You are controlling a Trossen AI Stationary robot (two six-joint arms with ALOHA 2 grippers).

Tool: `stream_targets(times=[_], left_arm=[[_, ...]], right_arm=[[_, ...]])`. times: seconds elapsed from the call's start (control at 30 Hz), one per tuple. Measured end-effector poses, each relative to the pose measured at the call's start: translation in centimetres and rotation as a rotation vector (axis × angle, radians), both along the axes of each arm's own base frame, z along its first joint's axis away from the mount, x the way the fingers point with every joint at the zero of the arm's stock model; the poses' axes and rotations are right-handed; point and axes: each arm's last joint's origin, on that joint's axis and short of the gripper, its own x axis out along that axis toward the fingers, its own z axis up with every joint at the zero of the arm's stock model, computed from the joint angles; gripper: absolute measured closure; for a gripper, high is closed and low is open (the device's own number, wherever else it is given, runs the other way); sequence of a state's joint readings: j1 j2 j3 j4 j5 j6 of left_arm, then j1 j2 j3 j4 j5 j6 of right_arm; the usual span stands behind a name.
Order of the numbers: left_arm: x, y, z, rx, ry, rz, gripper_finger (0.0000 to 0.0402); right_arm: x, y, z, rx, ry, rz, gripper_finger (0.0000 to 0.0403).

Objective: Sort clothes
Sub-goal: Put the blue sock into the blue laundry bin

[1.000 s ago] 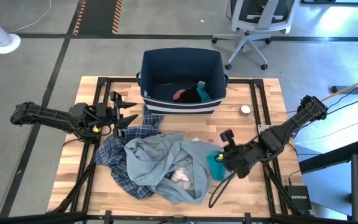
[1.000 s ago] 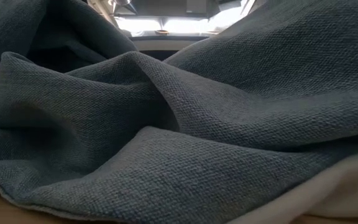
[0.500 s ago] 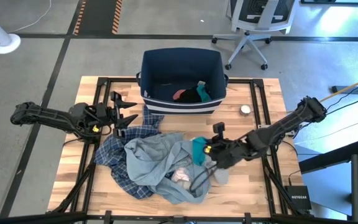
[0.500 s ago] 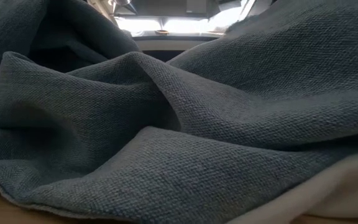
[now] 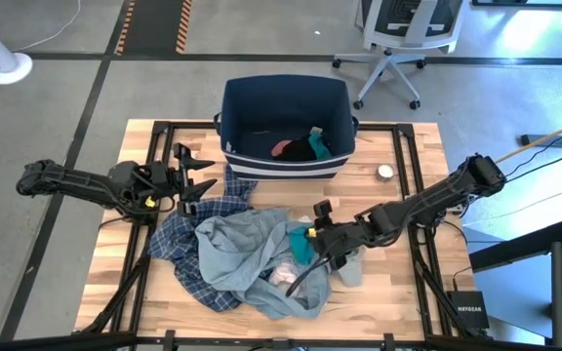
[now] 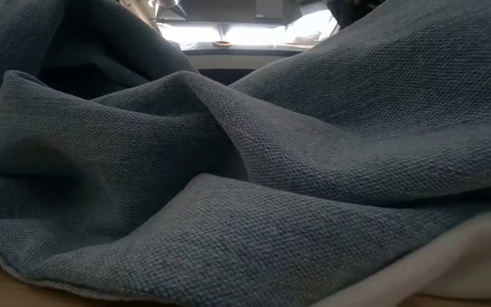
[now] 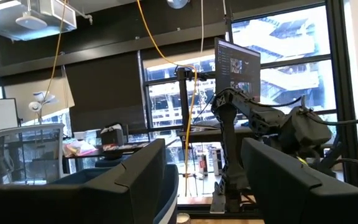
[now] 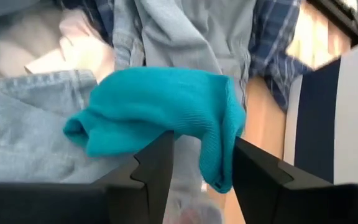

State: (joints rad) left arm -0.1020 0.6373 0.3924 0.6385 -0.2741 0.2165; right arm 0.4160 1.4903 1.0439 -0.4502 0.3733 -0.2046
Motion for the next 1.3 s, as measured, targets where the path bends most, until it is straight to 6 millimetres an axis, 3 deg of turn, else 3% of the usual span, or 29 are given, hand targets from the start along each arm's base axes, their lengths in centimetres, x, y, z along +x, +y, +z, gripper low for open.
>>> stream_targets(times=[0.23,0.43,0.5,0.67,0.9,1.13,1.3], left_arm=[[0.0,0.0,0.0,0.0,0.0,0.0,0.0194],[0.0,0.0,0.0,0.0,0.0,0.0,0.0194],[0.0,0.0,0.0,0.0,0.0,0.0,0.0194],[0.0,0.0,0.0,0.0,0.0,0.0,0.0194],[0.0,0.0,0.0,0.0,0.0,0.0,0.0194],[0.0,0.0,0.0,0.0,0.001,0.0,0.0194],[0.0,0.0,0.0,0.0,0.001,0.0,0.0194]], right_arm=[[1.3,0.2,-2.2,-0.05,0.051,0.047,0.0267],[1.8,0.4,-2.0,-0.093,0.045,0.103,0.0377],[2.0,0.5,-1.1,-0.114,0.032,0.117,0.0388],[2.6,0.5,2.1,-0.192,0.013,0.088,0.0364],[3.1,-0.8,7.0,-0.358,-0.007,0.008,0.0392],[3.6,-4.3,12.0,-0.468,-0.006,-0.062,0.0373],[3.7,-7.8,15.4,-0.512,-0.013,-0.118,0.0383]])
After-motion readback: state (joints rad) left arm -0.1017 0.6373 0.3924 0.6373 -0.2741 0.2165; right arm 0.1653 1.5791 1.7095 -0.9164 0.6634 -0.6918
